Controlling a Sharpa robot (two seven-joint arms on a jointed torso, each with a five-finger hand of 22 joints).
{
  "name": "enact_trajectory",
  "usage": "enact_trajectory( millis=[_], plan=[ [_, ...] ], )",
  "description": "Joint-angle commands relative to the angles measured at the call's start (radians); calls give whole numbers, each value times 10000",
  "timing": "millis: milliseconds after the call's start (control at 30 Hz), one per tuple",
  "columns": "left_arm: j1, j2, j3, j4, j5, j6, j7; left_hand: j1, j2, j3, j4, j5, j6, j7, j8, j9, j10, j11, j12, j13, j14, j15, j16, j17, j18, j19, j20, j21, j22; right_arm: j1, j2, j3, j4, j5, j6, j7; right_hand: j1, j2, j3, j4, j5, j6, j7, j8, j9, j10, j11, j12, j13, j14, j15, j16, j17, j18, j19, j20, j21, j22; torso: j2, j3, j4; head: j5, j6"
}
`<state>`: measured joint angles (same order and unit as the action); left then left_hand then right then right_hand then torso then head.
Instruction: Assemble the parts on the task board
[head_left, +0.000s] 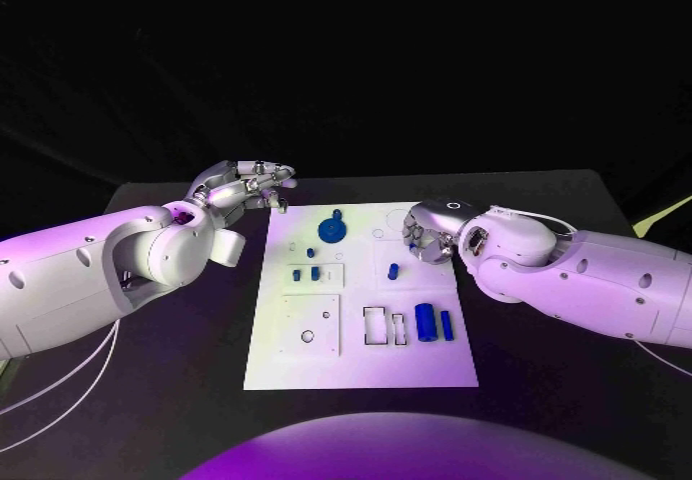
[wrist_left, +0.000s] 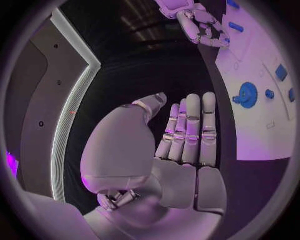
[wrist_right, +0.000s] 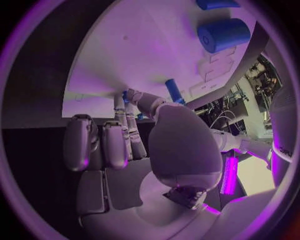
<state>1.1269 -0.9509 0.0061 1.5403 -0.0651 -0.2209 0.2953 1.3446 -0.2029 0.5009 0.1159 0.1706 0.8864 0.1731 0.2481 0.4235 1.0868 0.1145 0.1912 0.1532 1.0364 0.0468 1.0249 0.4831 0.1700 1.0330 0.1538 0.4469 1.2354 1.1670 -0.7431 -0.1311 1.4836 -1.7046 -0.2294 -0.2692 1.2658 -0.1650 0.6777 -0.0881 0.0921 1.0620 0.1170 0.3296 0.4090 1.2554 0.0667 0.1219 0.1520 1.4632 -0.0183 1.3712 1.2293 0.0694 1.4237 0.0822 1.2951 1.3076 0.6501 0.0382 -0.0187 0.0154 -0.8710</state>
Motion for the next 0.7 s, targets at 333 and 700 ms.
enact_trajectory(
  millis=[333, 700],
  plan=[
    [7, 25, 10, -19, 34, 186, -57, -146, -33, 58, -8, 117, -188, 37, -84, -24, -57, 50, -105, -32, -77, 35, -34, 14, 92, 44, 7, -85, -23, -123, -62, -75, 181, -806, -9, -589, -316, 4, -45, 207, -241, -79, -65, 34, 179, 162, -166, -107, 346, 432, -56, 32, -88, -71, 77, 15, 88, 1359, -22, -14, 2, 5, 15],
    [6, 54, 9, -113, 30, 187, -75, -149, -30, 68, -14, 151, -213, 46, -88, -27, -73, 59, -121, -37, -106, 44, -54, 11, 90, 35, 12, -109, -29, -41, -331, -63, 581, -668, -483, -595, -384, -41, 5, 260, -257, -152, -62, -2, 213, 103, -155, -178, 368, 429, -52, 42, -100, -78, 89, 17, 113, 1384, -14, -5, -3, 2, 94]
  ],
)
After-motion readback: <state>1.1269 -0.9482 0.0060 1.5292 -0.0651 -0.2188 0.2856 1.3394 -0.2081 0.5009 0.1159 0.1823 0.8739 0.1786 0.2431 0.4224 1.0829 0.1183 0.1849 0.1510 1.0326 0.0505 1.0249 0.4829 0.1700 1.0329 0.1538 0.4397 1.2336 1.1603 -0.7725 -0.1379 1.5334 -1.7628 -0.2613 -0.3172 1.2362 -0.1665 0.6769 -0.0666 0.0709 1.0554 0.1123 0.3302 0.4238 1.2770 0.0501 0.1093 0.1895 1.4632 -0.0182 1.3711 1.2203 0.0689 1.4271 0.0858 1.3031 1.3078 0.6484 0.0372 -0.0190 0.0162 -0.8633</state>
